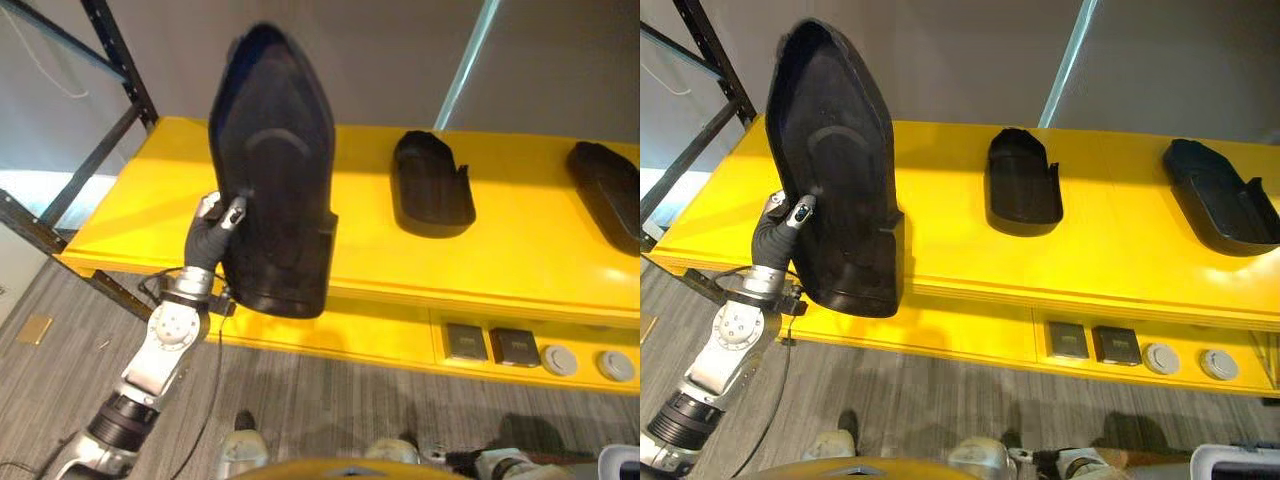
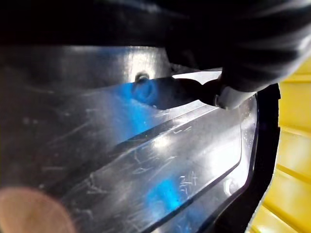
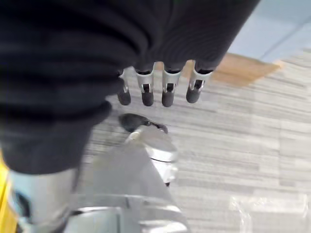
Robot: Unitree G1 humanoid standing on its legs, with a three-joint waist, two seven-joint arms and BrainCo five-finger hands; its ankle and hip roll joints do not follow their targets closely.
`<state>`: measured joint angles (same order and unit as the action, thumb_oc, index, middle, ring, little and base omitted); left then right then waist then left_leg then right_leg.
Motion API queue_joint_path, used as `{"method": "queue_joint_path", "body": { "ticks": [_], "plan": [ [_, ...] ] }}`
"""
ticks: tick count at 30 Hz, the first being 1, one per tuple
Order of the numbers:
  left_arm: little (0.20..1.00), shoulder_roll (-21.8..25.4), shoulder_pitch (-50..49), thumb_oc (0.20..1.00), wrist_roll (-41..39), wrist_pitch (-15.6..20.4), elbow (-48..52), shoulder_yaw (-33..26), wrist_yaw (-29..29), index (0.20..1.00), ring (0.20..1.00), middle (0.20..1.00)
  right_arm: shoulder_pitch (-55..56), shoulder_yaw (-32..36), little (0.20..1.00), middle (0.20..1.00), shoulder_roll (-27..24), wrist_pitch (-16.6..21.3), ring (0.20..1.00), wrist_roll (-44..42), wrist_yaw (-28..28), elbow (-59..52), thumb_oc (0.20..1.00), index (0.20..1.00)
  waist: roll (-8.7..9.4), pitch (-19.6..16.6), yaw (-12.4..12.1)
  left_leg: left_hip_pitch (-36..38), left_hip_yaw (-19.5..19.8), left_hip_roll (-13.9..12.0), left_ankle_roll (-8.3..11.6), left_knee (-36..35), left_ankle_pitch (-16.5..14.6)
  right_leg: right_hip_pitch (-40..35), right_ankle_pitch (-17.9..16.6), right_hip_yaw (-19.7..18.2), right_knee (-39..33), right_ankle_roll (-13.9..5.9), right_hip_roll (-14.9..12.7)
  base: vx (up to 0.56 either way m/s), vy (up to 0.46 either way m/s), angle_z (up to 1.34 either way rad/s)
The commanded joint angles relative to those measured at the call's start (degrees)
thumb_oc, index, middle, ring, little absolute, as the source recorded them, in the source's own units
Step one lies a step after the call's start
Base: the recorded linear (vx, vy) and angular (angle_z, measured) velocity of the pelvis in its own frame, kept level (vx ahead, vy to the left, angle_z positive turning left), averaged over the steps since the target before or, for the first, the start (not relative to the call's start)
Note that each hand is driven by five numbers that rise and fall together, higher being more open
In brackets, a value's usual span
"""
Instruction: Move parts from the plastic box to the shelf.
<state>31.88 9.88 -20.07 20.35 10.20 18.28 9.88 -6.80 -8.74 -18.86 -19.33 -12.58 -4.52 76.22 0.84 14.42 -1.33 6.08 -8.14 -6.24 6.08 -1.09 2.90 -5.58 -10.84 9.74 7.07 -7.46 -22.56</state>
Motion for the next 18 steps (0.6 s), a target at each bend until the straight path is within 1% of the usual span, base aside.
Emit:
{"method": "queue_joint_path", "body": {
  "ticks": [1, 2, 3, 4, 5, 6, 7, 9, 11, 12, 14, 15, 16, 17, 18],
  "plan": [
    [0.200, -0.8, 6.9, 0.200, 1.9, 1.1, 5.2, -1.6, 0.3, 0.200, 0.200, 0.200, -1.3, -2.9, 1.000, 1.000, 0.4, -0.4, 1.000, 1.7, 2.4, 2.4, 1.000, 1.000, -3.28, -1.9, 0.0, -2.5, -0.4, -2.1, -2.61, 2.5, -4.4, 1.8, 4.9, 2.9, 2.9, -1.35, 0.0, 0.03, 0.439, -0.11],
    [0.200, -0.6, 7.0, 0.200, 2.0, 0.9, 5.3, -1.7, 0.4, 0.200, 0.200, 0.200, -1.4, -2.9, 1.000, 1.000, 0.4, -0.4, 1.000, 2.0, 2.4, 2.5, 1.000, 1.000, -3.28, -1.9, -0.1, -2.3, -0.6, -2.0, -2.74, 2.3, -4.4, 1.9, 4.8, 3.0, 3.1, -1.37, 0.0, 0.05, 0.383, -0.25],
    [0.200, 0.4, 6.8, 0.200, 1.6, 0.9, 5.1, -2.2, 1.0, 0.200, 0.200, 0.200, -0.9, -3.6, 1.000, 1.000, 0.6, 0.4, 1.000, 2.4, 2.2, 2.6, 1.000, 1.000, -3.62, -2.0, 0.3, -1.2, -1.2, -1.6, -3.42, 0.7, -4.5, 1.7, 8.6, 3.1, 3.1, -0.91, 3.6, 0.05, 0.199, -0.55],
    [0.200, 0.7, 6.7, 0.200, 0.9, 1.1, 4.8, -2.4, 0.9, 0.200, 0.200, 0.200, -0.6, -3.8, 1.000, 1.000, 0.6, 0.9, 1.000, 2.3, 2.0, 2.7, 1.000, 1.000, -3.77, -2.3, 0.6, -1.1, -1.1, -1.3, -3.74, -0.1, -4.3, 1.9, 9.8, 3.0, 2.7, -0.65, 5.5, 0.08, 0.222, -0.53],
    [0.200, 0.9, 6.5, 0.200, 0.0, 1.0, 4.8, -2.5, 0.8, 0.200, 0.200, 0.200, -0.1, -3.7, 1.000, 1.000, 0.7, 1.3, 1.000, 2.4, 1.6, 2.6, 1.000, 1.000, -3.69, -2.6, 0.9, -0.7, -0.6, -0.5, -4.19, -1.0, -4.5, 1.8, 11.3, 2.7, 2.5, -0.51, 7.7, 0.11, 0.196, -0.34],
    [0.200, 0.8, 6.4, 0.200, -1.1, 0.7, 4.6, -2.6, 0.8, 0.200, 0.200, 0.200, 0.8, -3.8, 1.000, 1.000, 1.1, 1.5, 1.000, 2.5, 1.5, 2.3, 1.000, 1.000, -3.52, -3.4, 1.5, -0.4, 0.5, 1.3, -4.86, -2.9, -4.3, 2.1, 13.4, 2.2, 1.3, 0.37, 12.6, 0.14, 0.178, -0.18],
    [0.200, 0.5, 6.2, 0.200, -1.4, 0.2, 4.6, -2.6, 1.0, 0.200, 0.200, 0.200, 1.3, -4.1, 1.000, 1.000, 1.4, 1.8, 1.000, 2.1, 1.9, 2.3, 1.000, 1.000, -3.28, -3.6, 1.6, -0.1, 0.9, 2.1, -5.01, -3.4, -4.6, 2.0, 14.1, 2.4, 0.4, 1.08, 14.8, 0.15, 0.133, -0.07],
    [0.200, -0.6, 4.8, 0.200, -1.2, -0.5, 4.7, -2.8, 1.9, 0.200, 0.200, 0.200, 1.7, -4.8, 1.000, 1.000, 1.5, 2.0, 1.000, 1.2, 1.8, 2.1, 1.000, 1.000, -2.47, -4.1, 1.6, -0.3, 0.5, 4.0, -5.11, -3.9, -4.8, 1.8, 13.1, 3.5, -4.0, 2.68, 18.8, 0.13, 0.006, 0.17],
    [0.200, -1.1, 4.1, 0.200, -0.3, -0.2, 4.6, -2.8, 3.1, 0.200, 0.200, 0.200, 1.8, -4.9, 1.000, 1.000, 1.4, 2.0, 1.000, 1.8, 1.1, 1.8, 1.000, 1.000, -1.99, -3.9, 1.7, -0.4, 0.4, 5.2, -5.50, -3.9, -5.3, 2.1, 11.7, 2.7, -7.0, 2.87, 19.9, 0.07, -0.061, 0.17],
    [0.200, -1.3, 4.1, 0.200, 0.1, -0.7, 4.7, -2.9, 3.7, 0.200, 0.200, 0.200, 1.8, -5.3, 1.000, 1.000, 1.2, 1.8, 1.000, 2.2, 0.6, 1.5, 1.000, 1.000, -1.87, -3.8, 1.8, -0.6, 0.4, 5.6, -5.74, -3.9, -5.7, 1.9, 11.6, 2.1, -8.1, 3.15, 20.4, 0.04, -0.086, 0.00],
    [0.200, -2.1, 3.9, 0.200, 1.4, -1.2, 3.3, -3.6, 5.3, 0.200, 0.200, 0.200, 1.6, -6.4, 1.000, 1.000, 1.4, 0.8, 1.000, 4.1, -0.6, 0.5, 1.000, 1.000, -1.75, -3.5, 1.8, -0.9, 0.6, 5.9, -5.90, -3.9, -5.6, 2.2, 10.7, 0.7, -9.5, 3.60, 20.8, 0.03, -0.105, -0.07],
    [0.200, -2.3, 3.7, 0.200, 2.0, -0.7, 2.3, -3.9, 5.7, 0.200, 0.200, 0.200, 1.9, -7.0, 1.000, 1.000, 1.4, 1.3, 1.000, 4.1, -0.5, 0.5, 1.000, 1.000, -1.72, -3.5, 1.9, -1.1, 0.3, 6.2, -5.97, -3.3, -5.9, 2.3, 10.8, 0.3, -9.6, 3.78, 20.8, 0.05, -0.098, -0.06],
    [0.200, -2.3, 3.2, 0.200, 3.2, -0.1, 1.4, -4.4, 6.9, 0.200, 0.200, 0.200, 2.2, -7.4, 1.000, 1.000, 1.3, 2.8, 1.000, 3.6, -0.5, 0.7, 1.000, 1.000, -1.36, -3.3, 1.9, -2.0, -0.5, 7.0, -6.07, -0.2, -7.1, 2.3, 11.2, 0.2, -9.9, 4.39, 20.9, 0.06, -0.046, -0.06],
    [0.200, -2.4, 2.8, 0.200, 3.2, -0.1, 1.3, -4.8, 7.1, 0.200, 0.200, 0.200, 2.2, -7.3, 1.000, 1.000, 1.2, 3.3, 1.000, 3.3, -0.4, 0.7, 1.000, 1.000, -1.16, -3.2, 1.8, -2.9, -1.1, 7.5, -6.24, 2.7, -8.3, 2.0, 11.3, 0.4, -10.1, 4.70, 20.7, 0.10, -0.056, -0.04],
    [0.200, -2.4, 2.1, 0.200, 2.9, -0.3, 1.1, -5.7, 6.9, 0.200, 0.200, 0.200, 1.8, -7.1, 1.000, 1.000, 0.8, 3.1, 1.000, 2.8, 0.2, 0.2, 1.000, 1.000, -0.51, -2.4, 1.4, -5.9, -1.8, 8.3, -6.30, 10.0, -10.1, 1.2, 11.2, 0.6, -10.3, 5.29, 19.9, 0.12, -0.072, -0.07]
  ]
}}
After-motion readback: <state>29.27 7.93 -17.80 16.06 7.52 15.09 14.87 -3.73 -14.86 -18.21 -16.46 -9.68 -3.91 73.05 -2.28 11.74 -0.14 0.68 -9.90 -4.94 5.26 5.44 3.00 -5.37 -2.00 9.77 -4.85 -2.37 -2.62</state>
